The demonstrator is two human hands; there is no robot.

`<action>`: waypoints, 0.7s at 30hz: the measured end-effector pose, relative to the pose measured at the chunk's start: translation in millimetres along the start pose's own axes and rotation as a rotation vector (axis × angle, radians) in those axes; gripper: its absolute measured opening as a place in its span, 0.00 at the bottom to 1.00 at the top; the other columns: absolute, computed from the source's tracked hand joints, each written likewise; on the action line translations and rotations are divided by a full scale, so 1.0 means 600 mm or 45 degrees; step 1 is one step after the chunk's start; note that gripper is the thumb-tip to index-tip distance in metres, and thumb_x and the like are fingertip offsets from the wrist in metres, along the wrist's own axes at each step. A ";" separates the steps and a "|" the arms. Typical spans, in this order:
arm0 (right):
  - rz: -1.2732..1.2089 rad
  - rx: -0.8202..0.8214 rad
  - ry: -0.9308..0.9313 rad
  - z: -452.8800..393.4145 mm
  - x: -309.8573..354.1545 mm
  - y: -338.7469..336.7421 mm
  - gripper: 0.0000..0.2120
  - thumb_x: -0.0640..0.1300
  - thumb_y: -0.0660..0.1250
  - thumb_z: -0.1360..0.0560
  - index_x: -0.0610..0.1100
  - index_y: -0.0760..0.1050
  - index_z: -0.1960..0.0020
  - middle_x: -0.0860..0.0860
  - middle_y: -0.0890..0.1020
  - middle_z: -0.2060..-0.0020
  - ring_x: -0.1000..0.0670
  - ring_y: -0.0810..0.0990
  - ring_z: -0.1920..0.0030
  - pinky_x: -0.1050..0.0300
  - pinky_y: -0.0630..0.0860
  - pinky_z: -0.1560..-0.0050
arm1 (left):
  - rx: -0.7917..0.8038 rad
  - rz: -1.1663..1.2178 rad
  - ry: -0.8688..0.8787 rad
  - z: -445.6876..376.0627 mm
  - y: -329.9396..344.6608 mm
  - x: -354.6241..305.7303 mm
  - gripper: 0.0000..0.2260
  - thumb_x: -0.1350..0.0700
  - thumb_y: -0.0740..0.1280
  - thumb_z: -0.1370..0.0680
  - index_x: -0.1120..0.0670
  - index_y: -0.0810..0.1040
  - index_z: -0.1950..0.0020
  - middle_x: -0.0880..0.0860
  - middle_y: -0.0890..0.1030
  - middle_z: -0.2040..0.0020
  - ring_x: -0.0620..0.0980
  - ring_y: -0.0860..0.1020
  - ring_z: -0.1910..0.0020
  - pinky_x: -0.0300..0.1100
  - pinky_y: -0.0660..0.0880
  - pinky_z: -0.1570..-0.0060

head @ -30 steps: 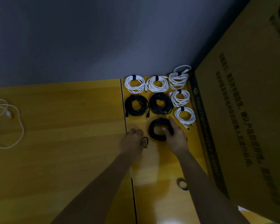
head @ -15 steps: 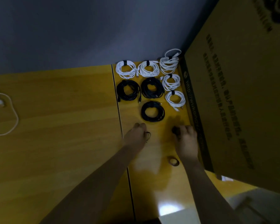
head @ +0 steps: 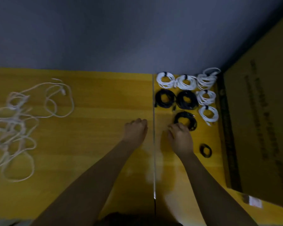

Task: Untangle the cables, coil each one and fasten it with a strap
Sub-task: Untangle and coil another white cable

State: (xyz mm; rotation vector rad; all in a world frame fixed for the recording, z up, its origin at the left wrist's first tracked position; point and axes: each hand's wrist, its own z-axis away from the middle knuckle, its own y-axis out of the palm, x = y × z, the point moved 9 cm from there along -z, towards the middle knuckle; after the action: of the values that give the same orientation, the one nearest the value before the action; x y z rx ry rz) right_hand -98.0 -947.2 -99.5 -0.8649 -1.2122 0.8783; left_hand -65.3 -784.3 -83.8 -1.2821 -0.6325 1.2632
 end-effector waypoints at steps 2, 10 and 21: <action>0.024 0.075 -0.082 -0.033 0.066 0.020 0.13 0.43 0.62 0.20 0.41 0.76 0.38 0.43 0.76 0.41 0.40 0.71 0.38 0.46 0.71 0.41 | -0.069 0.038 -0.133 0.028 -0.041 0.095 0.10 0.53 0.56 0.17 0.55 0.74 0.42 0.54 0.78 0.47 0.54 0.78 0.51 0.47 0.76 0.53; 0.154 0.266 -0.582 -0.115 0.460 0.131 0.15 0.44 0.59 0.18 0.44 0.72 0.34 0.46 0.73 0.38 0.44 0.68 0.35 0.50 0.71 0.41 | -0.346 0.203 -0.752 0.230 -0.183 0.472 0.10 0.52 0.60 0.19 0.54 0.75 0.42 0.54 0.78 0.46 0.57 0.78 0.49 0.49 0.75 0.55; 0.142 0.257 -0.851 -0.141 0.985 0.334 0.15 0.45 0.60 0.21 0.43 0.73 0.35 0.44 0.74 0.40 0.42 0.70 0.38 0.48 0.72 0.44 | -0.355 0.275 -0.950 0.388 -0.261 0.911 0.11 0.51 0.58 0.18 0.54 0.73 0.40 0.55 0.77 0.44 0.57 0.77 0.47 0.51 0.76 0.53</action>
State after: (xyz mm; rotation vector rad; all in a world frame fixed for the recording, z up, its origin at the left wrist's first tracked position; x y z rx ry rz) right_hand 44.3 -335.3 -57.5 -0.4831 -1.6157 1.4220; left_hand -76.8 -172.2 -32.5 -1.0955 -1.2552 1.9038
